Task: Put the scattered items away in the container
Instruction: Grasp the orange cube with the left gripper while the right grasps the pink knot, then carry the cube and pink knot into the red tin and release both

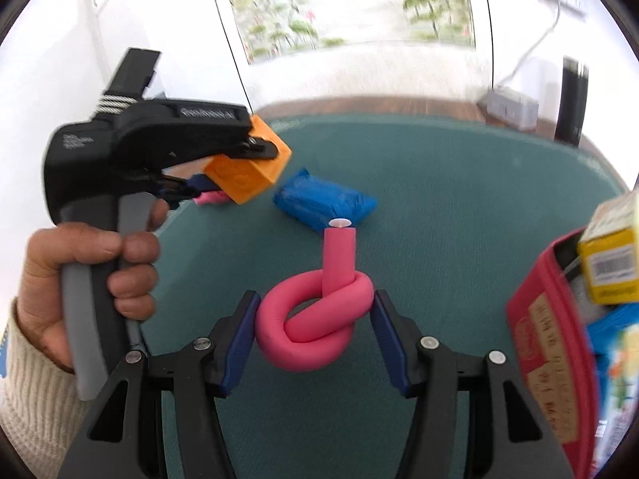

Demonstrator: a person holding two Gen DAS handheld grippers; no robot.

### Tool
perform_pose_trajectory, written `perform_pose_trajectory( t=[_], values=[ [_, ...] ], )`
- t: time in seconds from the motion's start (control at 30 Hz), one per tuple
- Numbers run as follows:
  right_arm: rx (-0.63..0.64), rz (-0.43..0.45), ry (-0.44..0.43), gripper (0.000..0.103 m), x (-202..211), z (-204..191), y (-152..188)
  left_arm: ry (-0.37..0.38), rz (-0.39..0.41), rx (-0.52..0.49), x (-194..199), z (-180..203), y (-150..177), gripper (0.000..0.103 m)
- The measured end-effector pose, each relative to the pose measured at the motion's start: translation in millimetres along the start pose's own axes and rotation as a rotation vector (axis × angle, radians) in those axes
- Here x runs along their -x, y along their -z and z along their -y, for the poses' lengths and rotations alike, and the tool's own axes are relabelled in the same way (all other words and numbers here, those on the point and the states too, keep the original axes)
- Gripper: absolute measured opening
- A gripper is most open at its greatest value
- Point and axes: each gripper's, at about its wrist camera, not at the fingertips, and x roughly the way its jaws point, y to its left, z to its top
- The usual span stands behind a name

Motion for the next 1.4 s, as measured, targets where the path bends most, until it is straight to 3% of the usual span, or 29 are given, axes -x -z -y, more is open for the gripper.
perform_pose_trajectory(
  t=[0.17, 0.33, 0.43, 0.57, 0.7, 1.0, 1.1, 1.23, 1.4],
  values=[
    [-0.025, 0.1, 0.047, 0.061, 61.0, 18.2, 2.7, 0.062, 0.036, -0.039, 25.1, 22.4, 0.2, 0.054],
    [-0.114, 0.17, 0.21, 0.061, 134.2, 79.9, 1.3, 0.131, 0.035, -0.095, 42.7, 49.7, 7.4, 0.054],
    [-0.155, 0.168, 0.325, 0.061, 157.9, 122.4, -6.2, 0.173, 0.03, -0.129, 51.7, 67.1, 13.2, 0.054],
    [-0.219, 0.106, 0.373, 0.061, 150.7, 173.8, -15.6, 0.23, 0.025, -0.18, 65.0, 90.4, 26.4, 0.054],
    [-0.254, 0.026, 0.349, 0.061, 116.5, 209.1, -20.5, 0.272, 0.018, -0.226, 76.8, 108.1, 40.0, 0.054],
    [-0.291, -0.103, 0.283, 0.062, 67.0, 238.2, -34.9, 0.324, -0.023, -0.308, 86.2, 134.3, 66.1, 0.054],
    [-0.3, -0.099, 0.268, 0.062, 69.0, 239.6, -33.7, 0.34, -0.051, -0.335, 82.8, 141.9, 75.9, 0.054],
    [-0.312, -0.038, 0.25, 0.072, 87.6, 236.5, -28.1, 0.365, -0.086, -0.367, 80.9, 154.8, 92.0, 0.054],
    [-0.327, 0.049, 0.272, 0.073, 115.3, 232.7, -23.4, 0.394, -0.121, -0.415, 79.8, 179.0, 113.3, 0.054]
  ],
)
